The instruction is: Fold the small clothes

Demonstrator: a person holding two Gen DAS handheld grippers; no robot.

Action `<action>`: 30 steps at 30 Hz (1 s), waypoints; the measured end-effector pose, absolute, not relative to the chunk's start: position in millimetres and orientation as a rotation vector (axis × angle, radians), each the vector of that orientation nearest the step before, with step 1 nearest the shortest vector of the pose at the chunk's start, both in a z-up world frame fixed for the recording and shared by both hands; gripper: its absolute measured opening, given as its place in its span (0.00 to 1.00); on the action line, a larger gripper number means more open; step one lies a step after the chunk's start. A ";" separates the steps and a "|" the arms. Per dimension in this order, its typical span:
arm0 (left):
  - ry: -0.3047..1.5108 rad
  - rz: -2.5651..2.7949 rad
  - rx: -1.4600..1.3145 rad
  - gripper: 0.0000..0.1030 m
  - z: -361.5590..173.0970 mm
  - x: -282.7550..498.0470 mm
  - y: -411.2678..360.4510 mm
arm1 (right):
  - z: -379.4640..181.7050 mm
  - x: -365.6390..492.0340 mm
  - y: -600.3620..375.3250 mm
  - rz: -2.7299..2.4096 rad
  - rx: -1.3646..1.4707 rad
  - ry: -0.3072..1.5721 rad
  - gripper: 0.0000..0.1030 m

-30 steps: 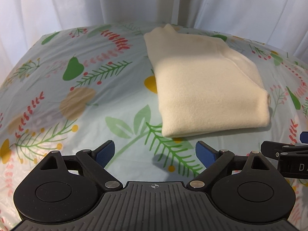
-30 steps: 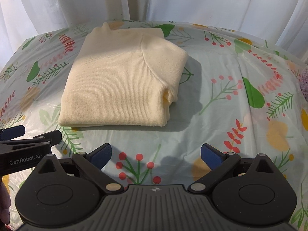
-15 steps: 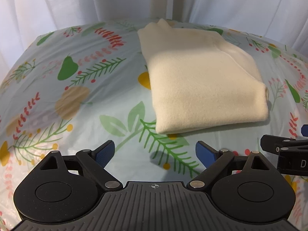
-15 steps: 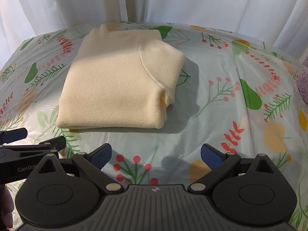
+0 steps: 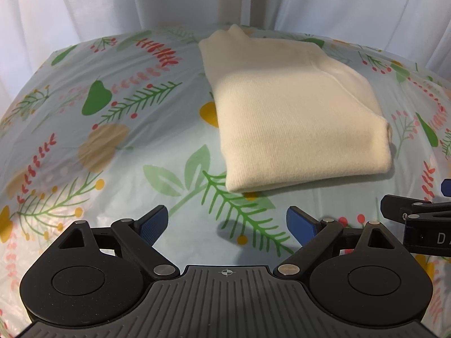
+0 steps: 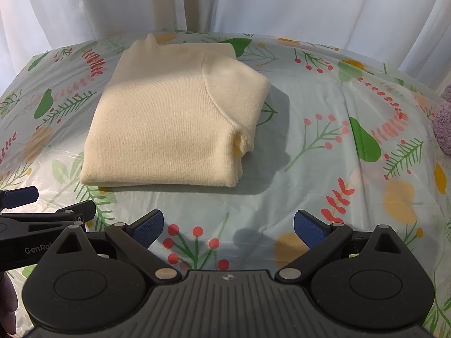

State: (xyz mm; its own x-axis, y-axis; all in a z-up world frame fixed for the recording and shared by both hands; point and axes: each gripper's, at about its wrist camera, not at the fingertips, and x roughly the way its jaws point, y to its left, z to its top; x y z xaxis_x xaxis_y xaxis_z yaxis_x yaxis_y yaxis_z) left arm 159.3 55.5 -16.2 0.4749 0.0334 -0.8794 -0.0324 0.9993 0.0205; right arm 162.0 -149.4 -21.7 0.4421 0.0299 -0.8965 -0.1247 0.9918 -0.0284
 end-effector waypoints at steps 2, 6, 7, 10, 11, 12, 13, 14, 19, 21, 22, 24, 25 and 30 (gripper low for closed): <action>1.076 0.041 0.001 0.92 -16.2 159.4 55.7 | -21.5 161.9 -149.7 0.096 -0.097 1.109 0.96; 1.077 0.045 0.000 0.92 -16.6 159.5 56.1 | -21.5 162.0 -149.6 0.094 -0.097 1.107 0.96; 1.077 0.046 -0.001 0.92 -16.7 159.4 56.4 | -21.2 161.9 -149.5 0.094 -0.098 1.106 0.96; 1.077 0.047 0.000 0.92 -16.7 159.4 56.6 | -20.7 161.8 -149.1 0.091 -0.101 1.105 0.96; 1.078 0.047 0.000 0.92 -16.8 159.3 56.6 | -20.4 161.7 -148.8 0.090 -0.102 1.105 0.96; 1.079 0.047 0.001 0.92 -16.9 159.1 56.7 | -20.2 161.5 -148.4 0.089 -0.102 1.104 0.96; 1.079 0.048 0.001 0.92 -16.8 158.9 56.5 | -20.1 161.5 -148.6 0.090 -0.103 1.104 0.96; 1.079 0.048 0.001 0.92 -16.8 159.0 56.5 | -20.3 161.5 -148.5 0.090 -0.102 1.105 0.96; 1.082 0.051 0.000 0.92 -16.9 158.4 56.2 | -20.1 160.6 -148.3 0.088 -0.100 1.103 0.96; 1.082 0.051 0.001 0.92 -17.0 158.2 56.4 | -20.2 160.4 -148.2 0.088 -0.100 1.103 0.96; 1.083 0.052 0.001 0.92 -17.0 158.3 56.3 | -20.2 160.5 -148.1 0.087 -0.100 1.104 0.96; 1.083 0.051 0.000 0.92 -16.9 158.3 56.3 | -19.9 159.4 -148.2 0.087 -0.099 1.101 0.96; 1.084 0.050 0.000 0.92 -16.9 158.1 56.5 | -20.0 159.5 -148.2 0.086 -0.100 1.103 0.96; 1.087 0.049 0.005 0.92 -16.5 157.1 55.2 | -19.5 158.5 -148.1 0.083 -0.106 1.102 0.96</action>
State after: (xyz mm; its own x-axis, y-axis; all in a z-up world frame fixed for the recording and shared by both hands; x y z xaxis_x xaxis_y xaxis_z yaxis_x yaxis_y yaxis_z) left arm 157.1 55.2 -16.5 0.4644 0.0424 -0.8846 -0.0371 0.9989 0.0284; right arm 158.5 -148.1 -19.5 0.4492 0.0137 -0.8933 -0.1195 0.9918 -0.0449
